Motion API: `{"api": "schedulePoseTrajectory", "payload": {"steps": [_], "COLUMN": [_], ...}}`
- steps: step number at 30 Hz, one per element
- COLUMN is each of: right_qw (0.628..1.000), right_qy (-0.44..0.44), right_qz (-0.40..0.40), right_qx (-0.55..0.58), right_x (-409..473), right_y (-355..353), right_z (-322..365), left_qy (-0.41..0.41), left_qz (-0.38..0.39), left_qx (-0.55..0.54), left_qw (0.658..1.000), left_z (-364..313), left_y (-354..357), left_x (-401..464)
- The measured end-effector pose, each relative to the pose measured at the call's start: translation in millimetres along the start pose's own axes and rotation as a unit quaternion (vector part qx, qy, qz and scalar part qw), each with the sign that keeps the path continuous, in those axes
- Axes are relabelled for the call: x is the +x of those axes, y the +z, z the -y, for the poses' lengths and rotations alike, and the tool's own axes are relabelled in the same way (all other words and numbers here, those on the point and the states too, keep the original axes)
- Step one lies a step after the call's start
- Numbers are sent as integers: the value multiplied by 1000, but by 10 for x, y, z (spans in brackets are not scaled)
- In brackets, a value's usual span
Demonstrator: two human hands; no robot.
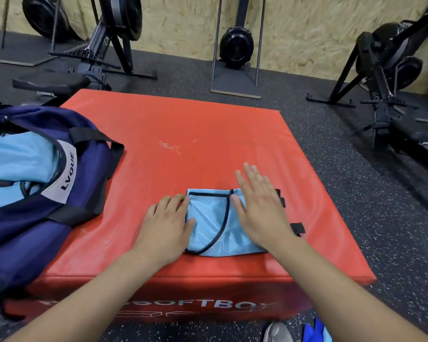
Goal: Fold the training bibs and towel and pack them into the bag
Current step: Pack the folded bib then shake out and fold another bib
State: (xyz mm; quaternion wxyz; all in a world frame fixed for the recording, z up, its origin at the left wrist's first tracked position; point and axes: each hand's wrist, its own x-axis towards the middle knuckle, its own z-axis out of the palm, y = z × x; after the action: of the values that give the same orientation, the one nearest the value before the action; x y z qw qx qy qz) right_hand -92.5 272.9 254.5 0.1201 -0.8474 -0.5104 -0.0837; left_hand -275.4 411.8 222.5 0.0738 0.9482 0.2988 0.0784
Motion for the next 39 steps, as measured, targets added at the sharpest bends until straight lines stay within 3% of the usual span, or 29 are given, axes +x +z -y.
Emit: {"api": "schedulePoseTrajectory", "payload": {"steps": [3, 5, 9, 14, 18, 35, 39], "right_qw": [993, 989, 996, 992, 995, 992, 998], "right_qy": [4, 11, 18, 16, -7, -40, 13], "right_qz": [113, 136, 84, 127, 86, 115, 57], "right_qx": [-24, -56, -6, 21, 49, 45, 38], "right_x": [-41, -18, 101, 31, 133, 106, 182], "right_y": [263, 321, 270, 441, 395, 624, 504], "right_z": [-33, -45, 186, 475, 644, 1004, 807], "left_qy": [10, 15, 20, 41, 57, 63, 76], "left_qz": [-6, -5, -10, -16, -38, -54, -58], "left_qx": [42, 50, 44, 40, 35, 30, 23], "left_qw": [999, 999, 999, 998, 997, 996, 995], "left_z": [39, 71, 144, 251, 349, 465, 437], "left_y": [-26, -86, -190, -196, -215, -249, -245], "left_x": [-26, -41, -95, -209, -269, -347, -316]}}
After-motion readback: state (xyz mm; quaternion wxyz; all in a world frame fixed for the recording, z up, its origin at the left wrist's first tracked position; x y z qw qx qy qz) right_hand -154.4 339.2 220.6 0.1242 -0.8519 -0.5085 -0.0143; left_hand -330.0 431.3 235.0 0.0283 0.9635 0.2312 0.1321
